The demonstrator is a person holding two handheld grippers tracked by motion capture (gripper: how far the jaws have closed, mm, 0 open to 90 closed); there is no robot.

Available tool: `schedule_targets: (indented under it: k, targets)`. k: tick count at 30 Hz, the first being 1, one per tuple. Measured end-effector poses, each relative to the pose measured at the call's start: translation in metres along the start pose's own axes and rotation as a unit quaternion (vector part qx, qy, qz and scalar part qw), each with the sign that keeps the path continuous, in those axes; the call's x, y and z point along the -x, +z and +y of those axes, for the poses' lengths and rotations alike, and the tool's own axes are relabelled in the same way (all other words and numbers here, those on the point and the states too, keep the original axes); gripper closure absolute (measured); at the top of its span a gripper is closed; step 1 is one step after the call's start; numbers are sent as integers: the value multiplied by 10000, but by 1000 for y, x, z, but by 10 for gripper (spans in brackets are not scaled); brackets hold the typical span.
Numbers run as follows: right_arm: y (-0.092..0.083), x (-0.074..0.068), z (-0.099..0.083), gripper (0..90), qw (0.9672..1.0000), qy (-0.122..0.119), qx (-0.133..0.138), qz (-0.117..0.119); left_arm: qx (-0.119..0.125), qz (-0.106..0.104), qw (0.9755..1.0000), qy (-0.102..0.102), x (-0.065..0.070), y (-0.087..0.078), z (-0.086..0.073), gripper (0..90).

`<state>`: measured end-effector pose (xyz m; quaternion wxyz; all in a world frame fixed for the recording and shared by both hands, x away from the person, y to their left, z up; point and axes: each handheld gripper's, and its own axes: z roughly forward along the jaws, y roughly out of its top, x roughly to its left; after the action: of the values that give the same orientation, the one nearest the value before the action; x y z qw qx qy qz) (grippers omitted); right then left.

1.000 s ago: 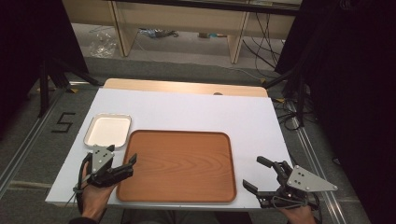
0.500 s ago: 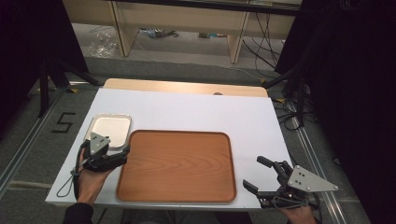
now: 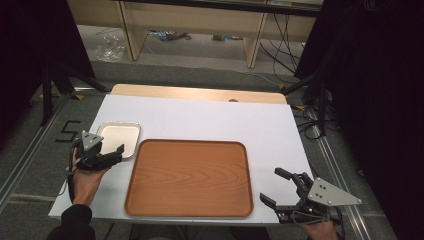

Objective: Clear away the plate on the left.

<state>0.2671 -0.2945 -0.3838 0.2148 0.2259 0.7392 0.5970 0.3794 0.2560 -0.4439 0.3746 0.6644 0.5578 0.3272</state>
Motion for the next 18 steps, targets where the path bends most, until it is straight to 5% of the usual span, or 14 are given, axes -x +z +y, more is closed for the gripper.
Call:
schedule_targets:
  k: [4,10,18]
  targets:
    - [1,-1,0,170,10000,-15,21,-11,-215,51,9996,-195,-14,11,3,203]
    - [1,-1,0,169,10000,-45,25,24,-697,473,9963,-175,-33,40,0,234]
    - [0,0,0,169,10000,-8,49,72,-881,593,9930,-510,-54,53,-4,276]
